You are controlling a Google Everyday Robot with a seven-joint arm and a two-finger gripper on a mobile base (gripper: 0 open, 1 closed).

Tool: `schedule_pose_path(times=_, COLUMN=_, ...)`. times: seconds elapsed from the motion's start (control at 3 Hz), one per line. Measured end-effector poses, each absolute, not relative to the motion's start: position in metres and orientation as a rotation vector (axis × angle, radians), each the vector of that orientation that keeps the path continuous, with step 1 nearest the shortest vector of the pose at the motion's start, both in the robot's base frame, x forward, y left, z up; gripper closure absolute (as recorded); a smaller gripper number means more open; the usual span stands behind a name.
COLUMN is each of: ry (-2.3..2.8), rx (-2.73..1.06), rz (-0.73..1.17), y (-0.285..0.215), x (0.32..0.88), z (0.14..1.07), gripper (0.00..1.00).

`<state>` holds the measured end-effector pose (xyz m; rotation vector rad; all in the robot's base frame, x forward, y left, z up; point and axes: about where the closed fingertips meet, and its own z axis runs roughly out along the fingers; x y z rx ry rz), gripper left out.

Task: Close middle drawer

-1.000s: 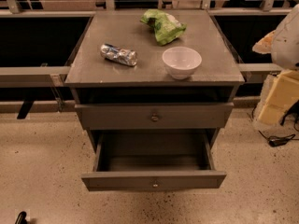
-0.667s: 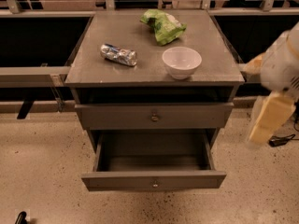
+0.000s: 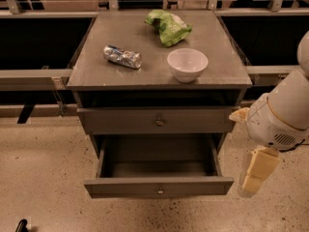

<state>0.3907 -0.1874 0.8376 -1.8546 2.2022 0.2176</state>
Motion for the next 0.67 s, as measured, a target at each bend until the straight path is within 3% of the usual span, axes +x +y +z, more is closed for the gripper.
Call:
schedule_pose_path(times=0.33, ry=2.202, rx=-1.854, rz=0.217, y=-0.187, x=0.391, z=0.838, gripper=0.00)
schedule_pose_path(times=0.67, ry=2.109, rx=-1.960, rz=0.451, y=-0.160, x=0.407, z=0.773, gripper=0.00)
